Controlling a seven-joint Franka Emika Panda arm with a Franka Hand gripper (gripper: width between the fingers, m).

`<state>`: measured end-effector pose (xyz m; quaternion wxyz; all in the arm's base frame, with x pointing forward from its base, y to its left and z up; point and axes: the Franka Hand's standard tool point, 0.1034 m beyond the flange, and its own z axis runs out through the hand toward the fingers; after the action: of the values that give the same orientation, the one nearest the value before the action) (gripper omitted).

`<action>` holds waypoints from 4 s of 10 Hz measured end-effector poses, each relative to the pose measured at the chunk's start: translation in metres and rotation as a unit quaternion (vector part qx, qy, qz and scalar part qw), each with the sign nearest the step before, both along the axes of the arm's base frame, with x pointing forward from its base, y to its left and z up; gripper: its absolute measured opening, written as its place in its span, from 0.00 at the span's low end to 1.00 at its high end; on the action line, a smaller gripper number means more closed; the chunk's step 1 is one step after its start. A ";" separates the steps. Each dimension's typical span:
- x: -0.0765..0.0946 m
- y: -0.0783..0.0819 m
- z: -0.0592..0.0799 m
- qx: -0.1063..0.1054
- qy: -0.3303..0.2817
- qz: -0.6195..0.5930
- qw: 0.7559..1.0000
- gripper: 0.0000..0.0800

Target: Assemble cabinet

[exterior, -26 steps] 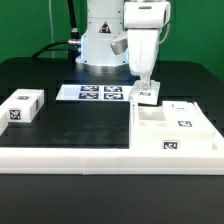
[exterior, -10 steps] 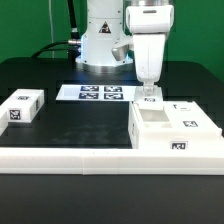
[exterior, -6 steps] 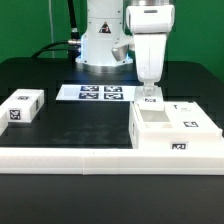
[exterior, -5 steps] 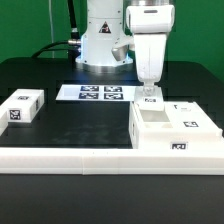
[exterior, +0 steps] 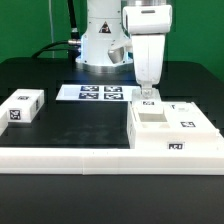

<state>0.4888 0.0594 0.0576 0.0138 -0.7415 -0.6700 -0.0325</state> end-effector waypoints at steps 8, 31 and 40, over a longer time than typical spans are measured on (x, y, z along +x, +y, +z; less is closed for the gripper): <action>0.026 0.002 0.002 -0.002 -0.009 0.017 1.000 0.09; 0.071 -0.003 0.017 -0.002 -0.013 -0.028 1.000 1.00; 0.054 -0.001 0.029 0.012 -0.029 -0.185 0.982 1.00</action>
Offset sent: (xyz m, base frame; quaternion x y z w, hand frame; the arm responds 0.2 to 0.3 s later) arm 0.0357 0.0092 -0.0111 0.0201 -0.0368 -0.0962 0.9945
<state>0.5430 0.0589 0.0863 -0.0030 -0.8515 -0.5205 -0.0638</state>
